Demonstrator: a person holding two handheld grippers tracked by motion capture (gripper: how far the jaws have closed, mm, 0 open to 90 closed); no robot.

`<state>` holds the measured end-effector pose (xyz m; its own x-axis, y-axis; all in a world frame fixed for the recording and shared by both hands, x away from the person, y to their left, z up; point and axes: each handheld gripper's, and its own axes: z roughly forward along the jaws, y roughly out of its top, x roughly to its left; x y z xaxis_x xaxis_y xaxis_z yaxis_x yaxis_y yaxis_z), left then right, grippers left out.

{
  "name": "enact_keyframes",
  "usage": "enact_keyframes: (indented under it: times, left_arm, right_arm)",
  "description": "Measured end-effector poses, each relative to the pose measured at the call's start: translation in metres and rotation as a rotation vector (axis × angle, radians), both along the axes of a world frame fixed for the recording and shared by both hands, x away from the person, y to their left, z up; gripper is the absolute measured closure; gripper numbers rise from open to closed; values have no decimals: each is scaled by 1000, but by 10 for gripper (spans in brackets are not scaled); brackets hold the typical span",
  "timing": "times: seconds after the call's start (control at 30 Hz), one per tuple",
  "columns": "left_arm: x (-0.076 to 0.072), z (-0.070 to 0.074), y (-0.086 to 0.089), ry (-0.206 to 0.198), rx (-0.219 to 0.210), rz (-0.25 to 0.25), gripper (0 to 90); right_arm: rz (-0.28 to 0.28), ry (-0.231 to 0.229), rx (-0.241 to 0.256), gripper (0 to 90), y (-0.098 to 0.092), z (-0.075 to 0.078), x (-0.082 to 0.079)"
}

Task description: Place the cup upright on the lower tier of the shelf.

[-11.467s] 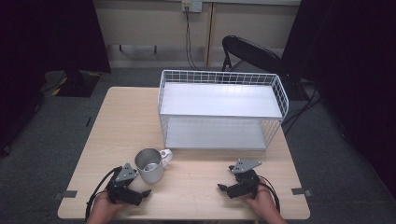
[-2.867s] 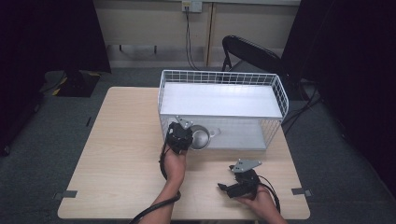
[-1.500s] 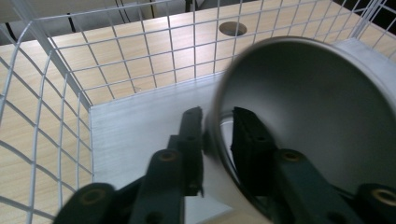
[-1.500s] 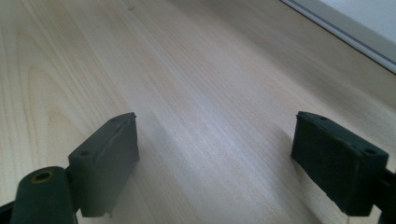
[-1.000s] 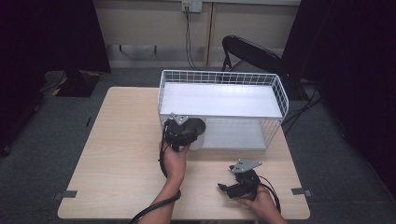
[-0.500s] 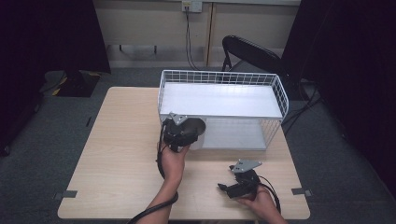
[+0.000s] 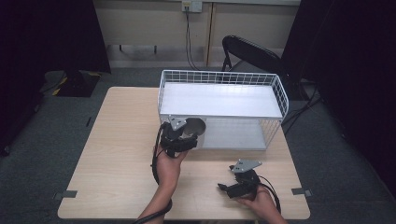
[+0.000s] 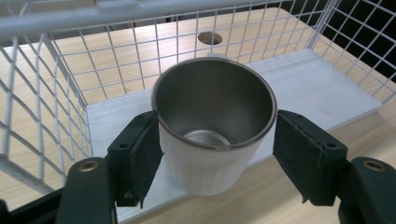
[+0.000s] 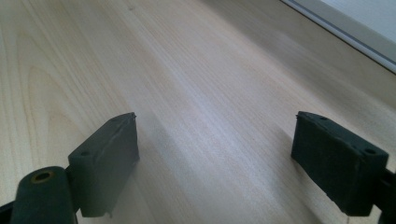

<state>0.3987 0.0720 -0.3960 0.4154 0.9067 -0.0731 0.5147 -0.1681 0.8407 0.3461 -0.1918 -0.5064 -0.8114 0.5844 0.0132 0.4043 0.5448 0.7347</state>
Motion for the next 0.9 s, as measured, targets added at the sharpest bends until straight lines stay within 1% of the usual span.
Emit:
enact_keyframes:
  times: [0.07, 0.17, 0.2, 0.23, 0.3, 0.33, 0.37, 0.4, 0.43, 0.47, 0.53, 0.6, 0.7, 0.73, 0.77, 0.8, 0.83, 0.9]
  left_arm:
    - [-1, -2, -2, 3, 4, -6, 316]
    - [0, -9, -6, 13, 28, -4, 319]
    - [1, -14, -8, 19, 33, 2, 319]
    - [1, -14, -8, 19, 33, 2, 320]
    - [3, -19, -9, 25, 45, 13, 314]
    - [4, -20, -9, 25, 32, 15, 311]
    - [5, -21, -9, 30, 33, 14, 301]
    - [5, -22, -10, 30, 42, 17, 301]
    - [6, -24, -12, 31, 64, 24, 335]
    - [7, -25, -12, 35, 68, 23, 338]
    - [8, -28, -13, 38, 59, 30, 342]
    - [10, -31, -13, 47, 65, 31, 371]
    - [13, -34, -15, 46, 57, 42, 404]
    - [14, -35, -15, 48, 62, 43, 430]
    - [15, -35, -15, 47, 58, 46, 466]
    - [15, -36, -15, 47, 57, 49, 485]
    - [16, -36, -15, 50, 60, 51, 485]
    - [17, -36, -15, 43, 64, 55, 531]
  right_arm:
    - [0, 0, 0, 139, 0, 0, 0]
    - [0, 0, 0, 139, 0, 0, 0]
    - [0, 0, 0, 139, 0, 0, 0]
    - [0, 0, 0, 139, 0, 0, 0]
    - [0, 0, 0, 139, 0, 0, 0]
    - [0, 0, 0, 139, 0, 0, 0]
    - [0, 0, 0, 139, 0, 0, 0]
    - [0, 0, 0, 139, 0, 0, 0]
    - [0, 0, 0, 139, 0, 0, 0]
    - [0, 0, 0, 139, 0, 0, 0]
    - [0, 0, 0, 139, 0, 0, 0]
    - [0, 0, 0, 139, 0, 0, 0]
    - [0, 0, 0, 139, 0, 0, 0]
    - [0, 0, 0, 139, 0, 0, 0]
    - [0, 0, 0, 139, 0, 0, 0]
    - [0, 0, 0, 138, 0, 0, 0]
    - [0, 0, 0, 138, 0, 0, 0]
    - [0, 0, 0, 139, 0, 0, 0]
